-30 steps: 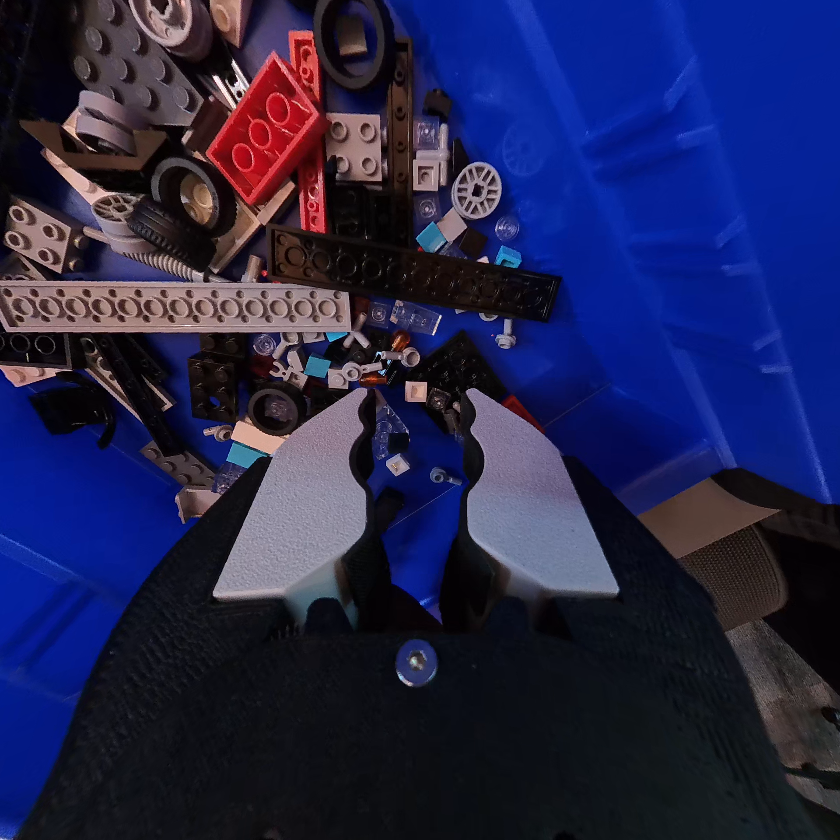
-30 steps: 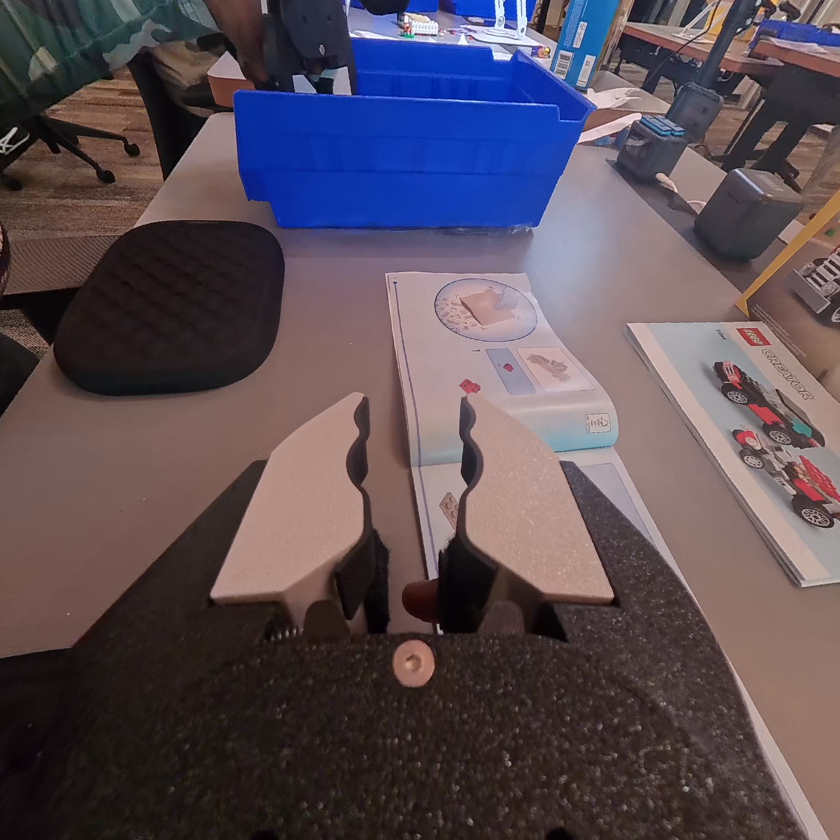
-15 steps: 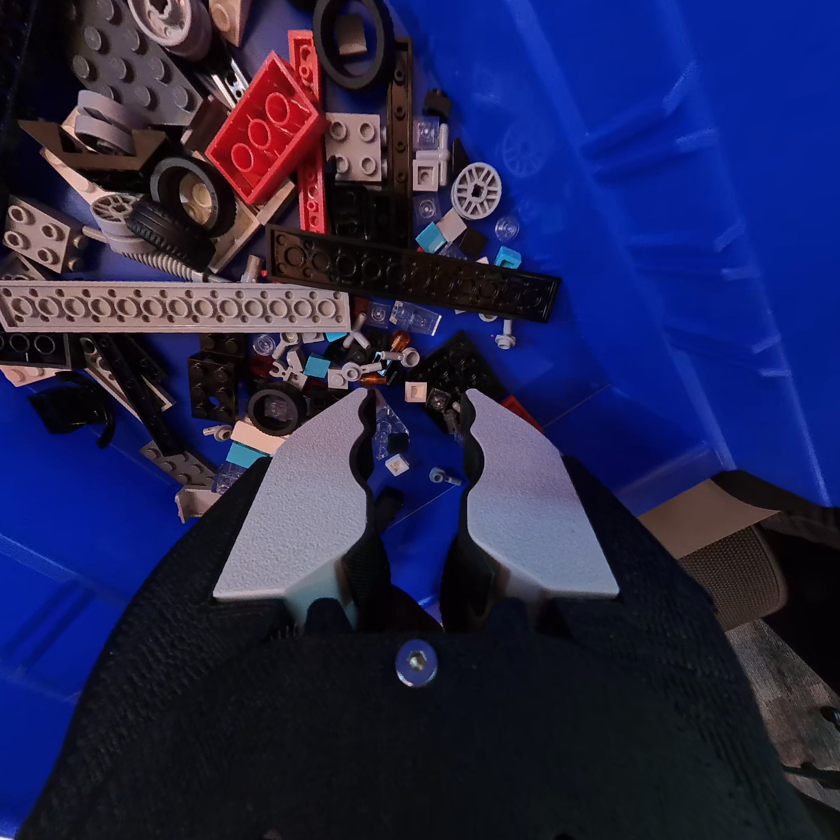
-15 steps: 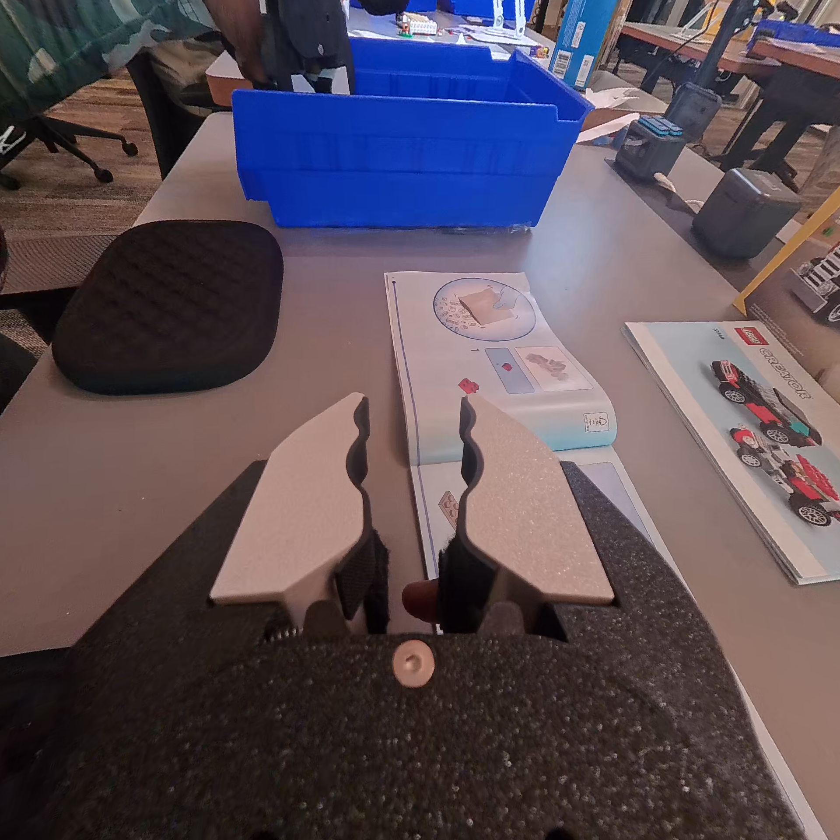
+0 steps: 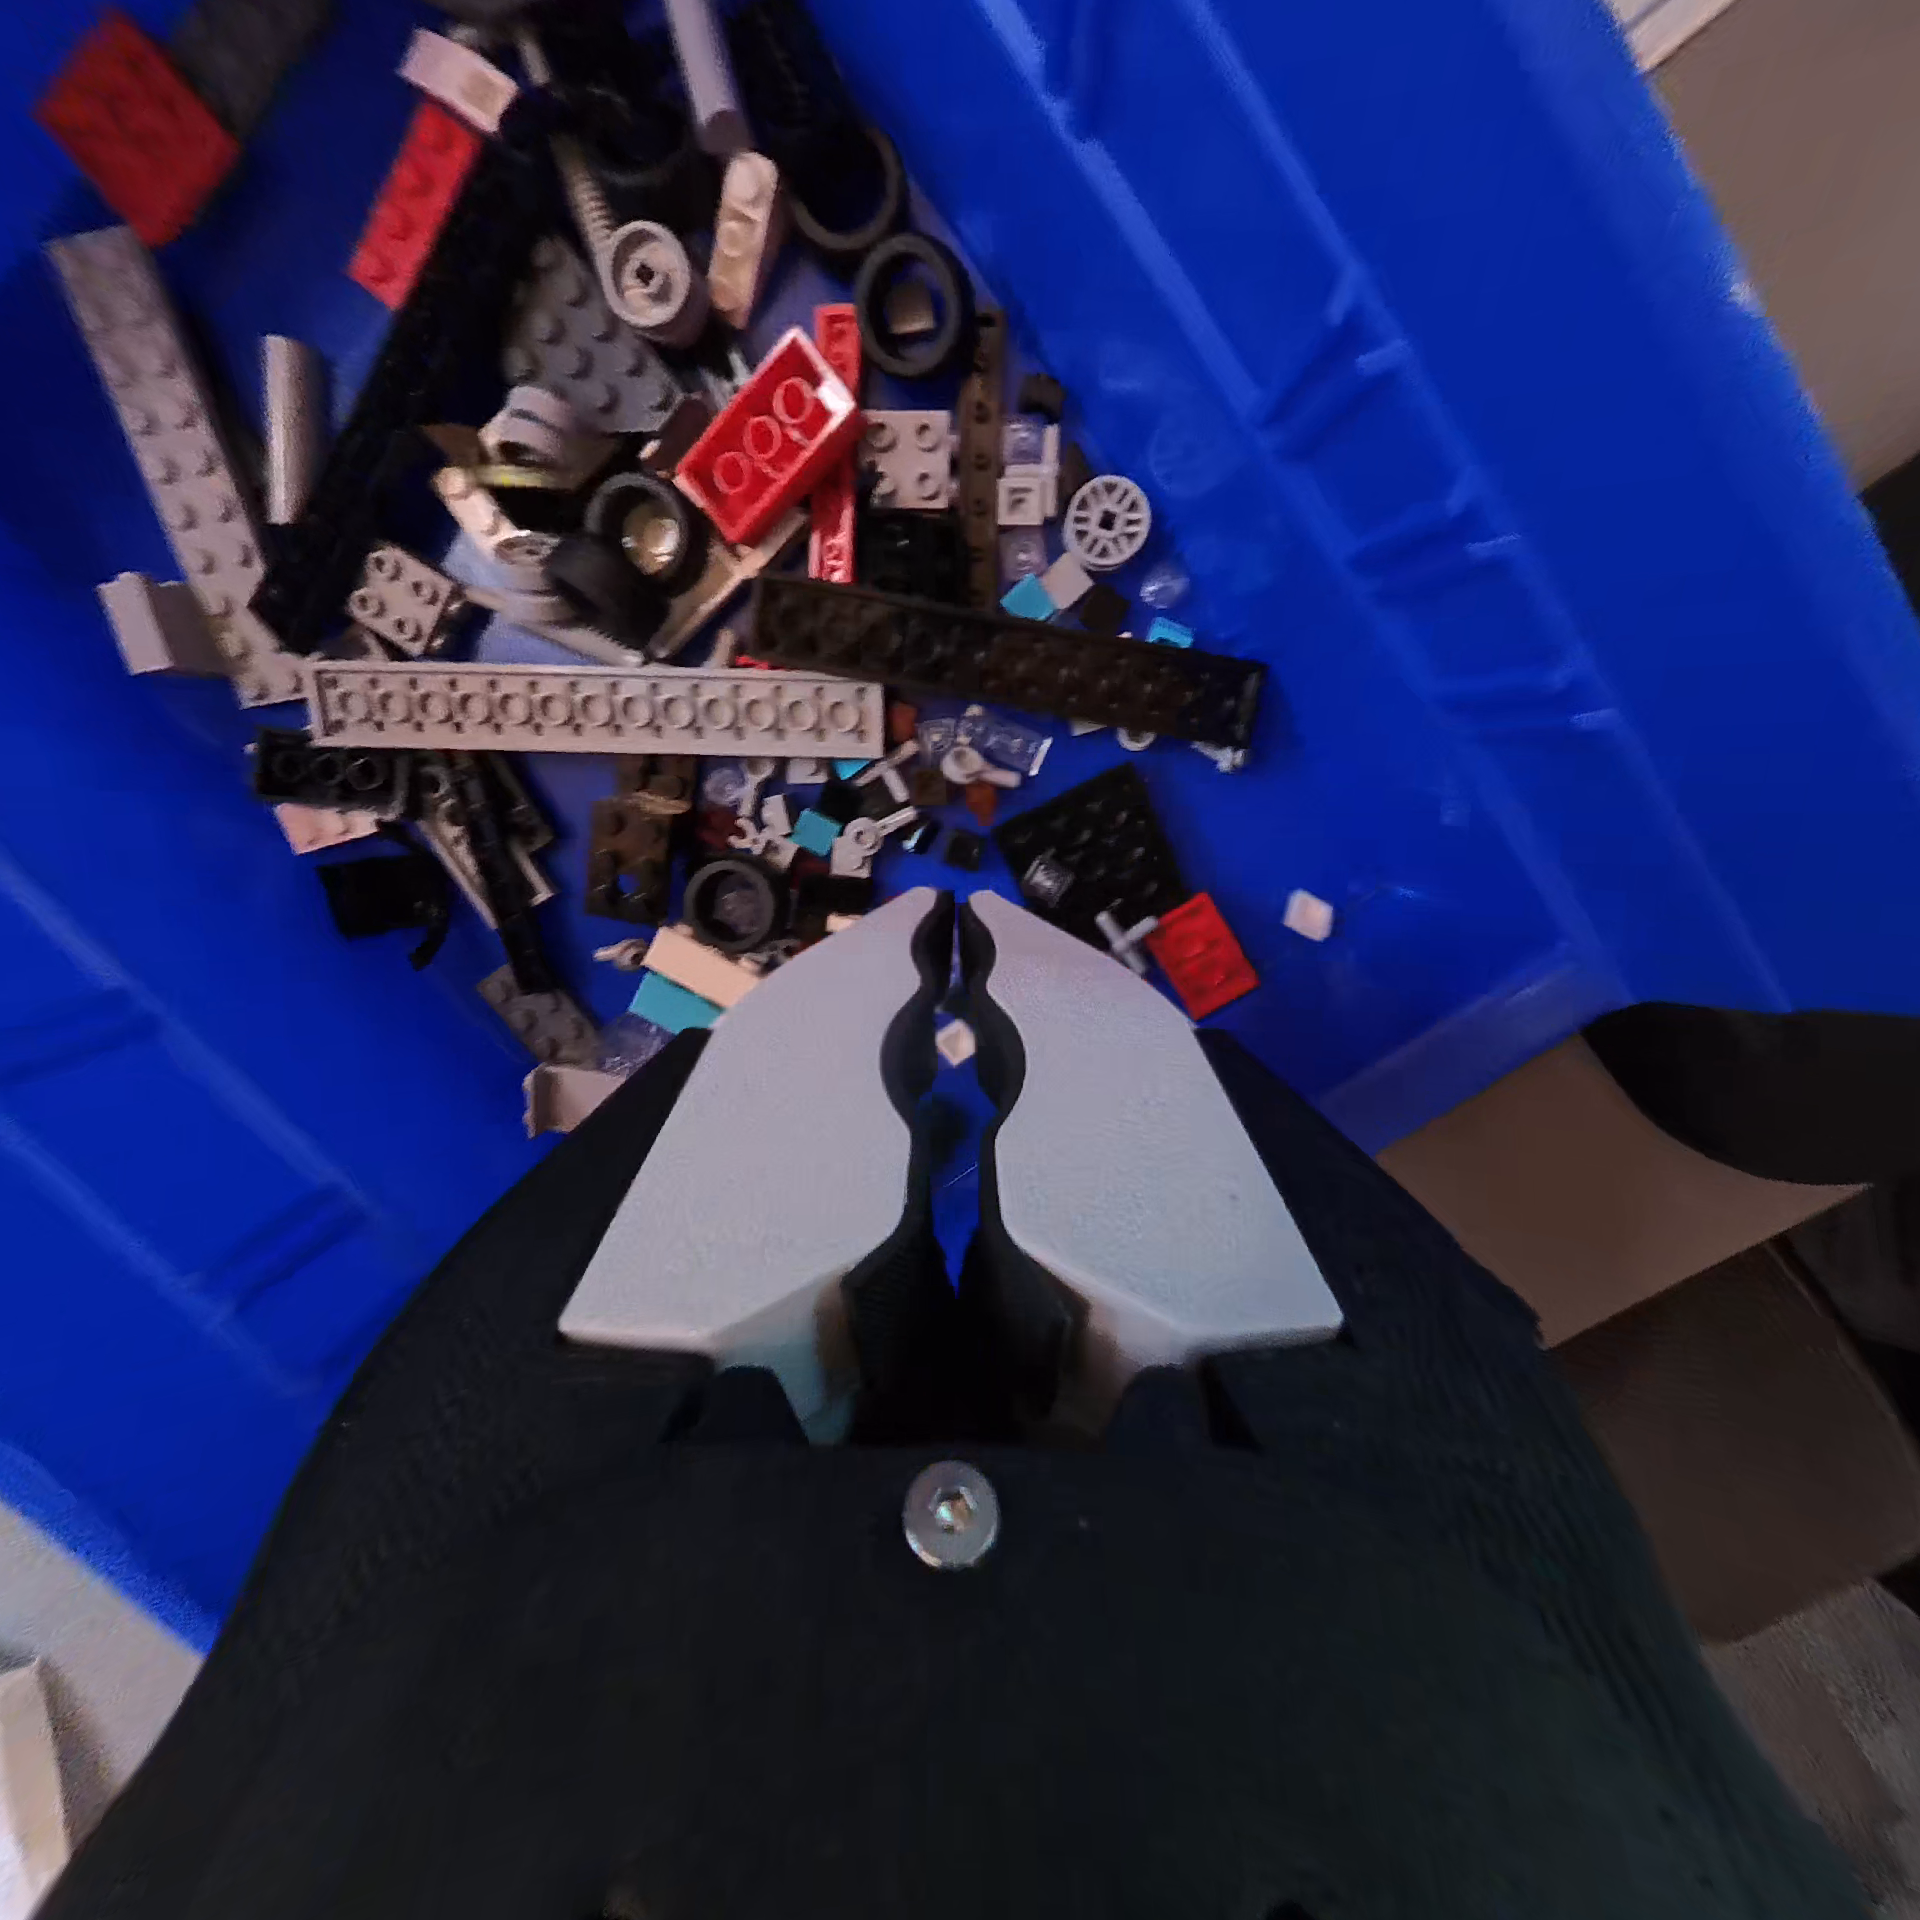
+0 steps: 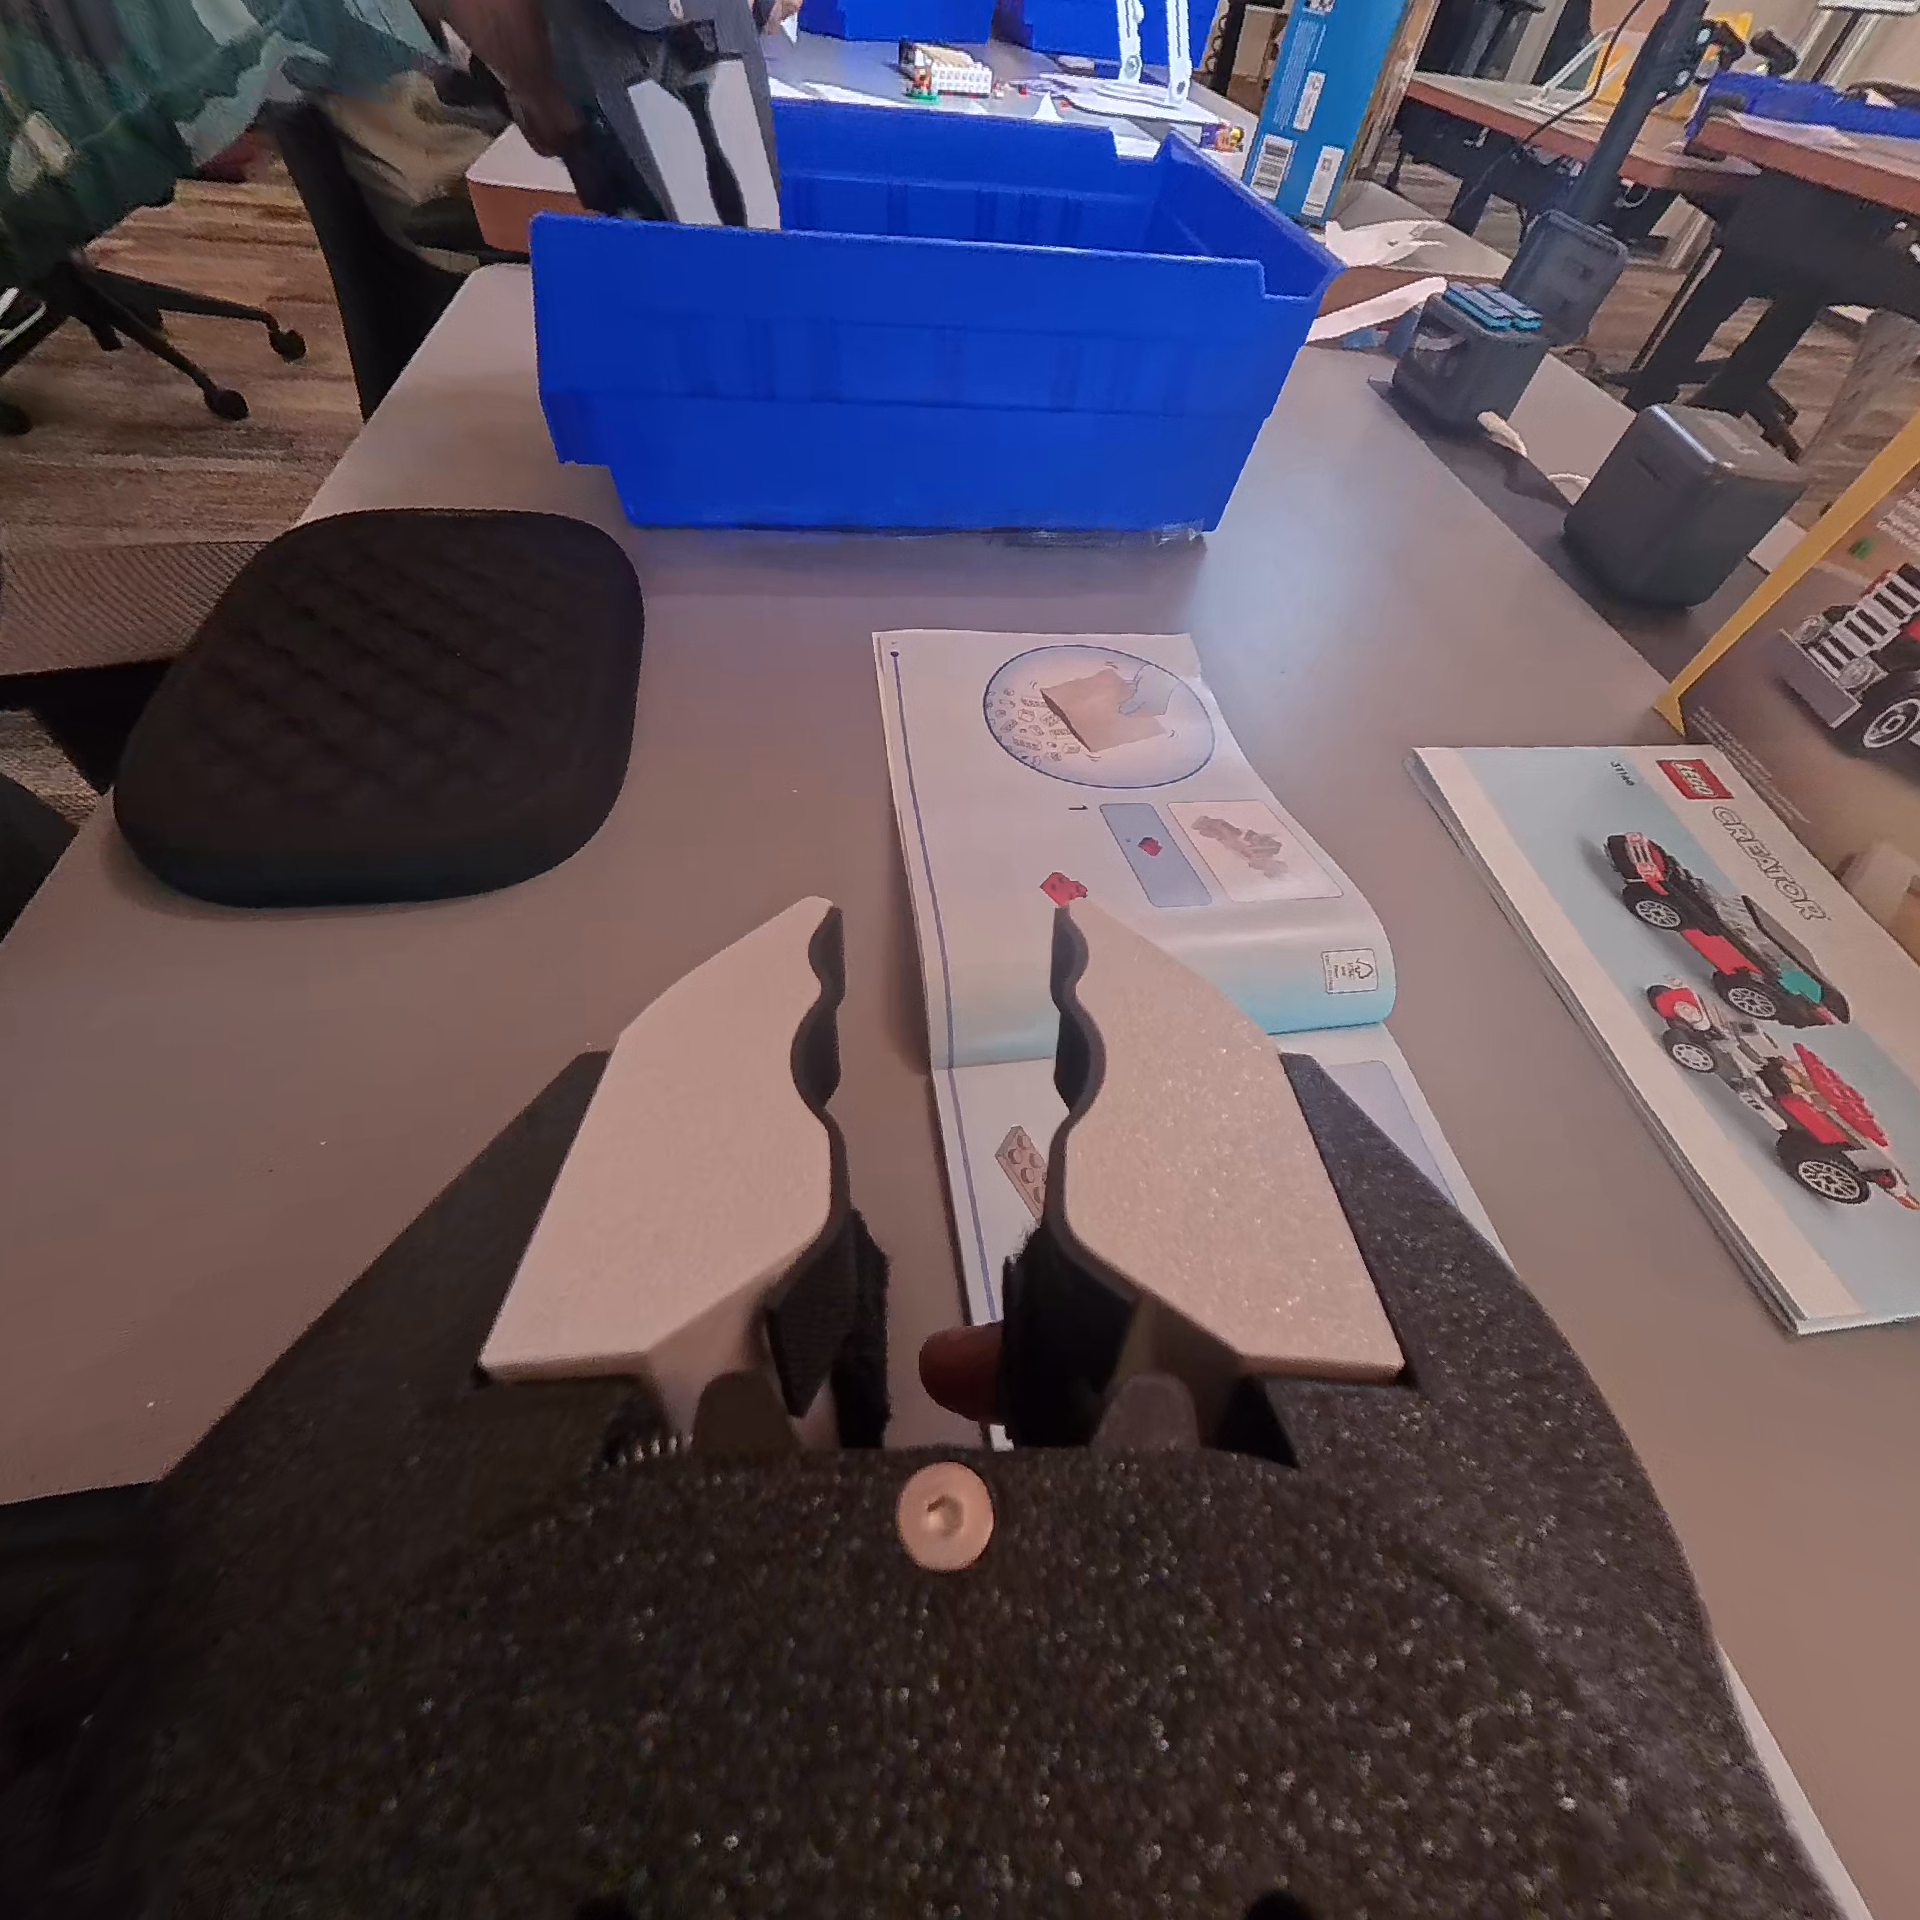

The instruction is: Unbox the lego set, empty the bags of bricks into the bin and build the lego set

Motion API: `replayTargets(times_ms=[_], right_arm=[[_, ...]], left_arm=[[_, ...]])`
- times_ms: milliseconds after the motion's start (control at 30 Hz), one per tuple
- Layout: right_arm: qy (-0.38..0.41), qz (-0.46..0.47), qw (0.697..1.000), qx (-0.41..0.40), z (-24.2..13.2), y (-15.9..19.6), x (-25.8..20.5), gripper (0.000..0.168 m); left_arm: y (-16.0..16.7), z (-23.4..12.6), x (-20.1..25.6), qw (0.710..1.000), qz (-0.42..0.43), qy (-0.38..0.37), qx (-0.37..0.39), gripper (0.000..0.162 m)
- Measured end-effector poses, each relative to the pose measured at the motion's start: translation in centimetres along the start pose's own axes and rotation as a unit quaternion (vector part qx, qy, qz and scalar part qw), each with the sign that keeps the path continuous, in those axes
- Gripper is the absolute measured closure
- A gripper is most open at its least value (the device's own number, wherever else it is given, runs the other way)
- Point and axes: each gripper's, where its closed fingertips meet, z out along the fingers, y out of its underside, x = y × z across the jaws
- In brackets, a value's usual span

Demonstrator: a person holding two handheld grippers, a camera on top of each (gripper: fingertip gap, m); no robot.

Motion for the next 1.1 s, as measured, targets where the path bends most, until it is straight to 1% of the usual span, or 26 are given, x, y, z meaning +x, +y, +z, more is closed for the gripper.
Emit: replayTargets(times_ms=[33, 100, 200, 333, 433, 533, 567, 633, 700, 800, 867, 933, 1000, 1067, 1100], right_arm=[[0.003, 0.0, 1.0, 0.0, -0.1, 0.0, 0.1, 0.13], [0.008, 0.002, 1.0, 0.003, -0.2, 0.0, 0.3, 0.13], [0.019, 0.01, 1.0, 0.012, -0.7, -0.2, 0.6, 0.13], [0.034, 0.022, 0.998, 0.042, -1.5, -1.3, 0.9, 0.13], [0.051, 0.025, 0.997, 0.058, -2.1, -2.1, 1.3, 0.13], [0.07, 0.024, 0.996, 0.045, -2.7, -1.9, 1.6, 0.13], [0.076, 0.023, 0.996, 0.041, -3.0, -1.8, 1.7, 0.13], [0.083, 0.029, 0.996, 0.033, -3.6, -1.5, 1.7, 0.13], [0.089, 0.038, 0.995, 0.021, -4.3, -1.2, 1.7, 0.13], [0.1, 0.05, 0.994, 0.007, -5.2, -0.8, 1.9, 0.13], [0.104, 0.058, 0.993, 0.006, -5.4, -0.8, 2.0, 0.13], [0.107, 0.062, 0.992, 0.009, -5.4, -1.1, 2.0, 0.13], [0.108, 0.063, 0.992, 0.01, -5.1, -1.3, 2.0, 0.13], [0.108, 0.06, 0.992, 0.007, -4.7, -1.5, 1.8, 0.13], [0.108, 0.057, 0.993, 0.004, -4.6, -1.6, 1.7, 0.13]], left_arm=[[0.0, 0.0, -0.2, 1.0, -0.001, -0.002, 0.0, 0.154], [-0.4, 0.3, -0.3, 1.0, -0.003, 0.0, 0.009, 0.132], [-1.9, 1.2, 0.0, 0.999, 0.029, 0.009, 0.035, 0.124], [-3.9, 2.6, -0.2, 0.993, 0.11, 0.0, 0.05, 0.114], [-5.3, 3.5, 0.4, 0.985, 0.159, 0.023, 0.066, 0.115], [-4.3, 4.0, 0.4, 0.986, 0.156, 0.045, 0.022, 0.132], [-4.0, 3.8, 0.3, 0.988, 0.144, 0.048, 0.018, 0.133], [-3.1, 3.3, -0.4, 0.992, 0.124, 0.039, 0.004, 0.132], [-2.9, 2.6, -1.2, 0.993, 0.117, 0.021, 0.02, 0.132], [-4.2, 1.7, -1.7, 0.99, 0.118, 0.015, 0.076, 0.131], [-5.7, 1.8, -2.1, 0.985, 0.138, 0.007, 0.108, 0.127], [-6.9, 2.6, -2.6, 0.98, 0.164, -0.005, 0.111, 0.123], [-7.1, 3.7, -3.1, 0.98, 0.18, -0.005, 0.083, 0.124], [-6.8, 4.4, -2.9, 0.98, 0.187, 0.016, 0.059, 0.137], [-6.7, 4.4, -2.9, 0.981, 0.185, 0.018, 0.057, 0.141]])
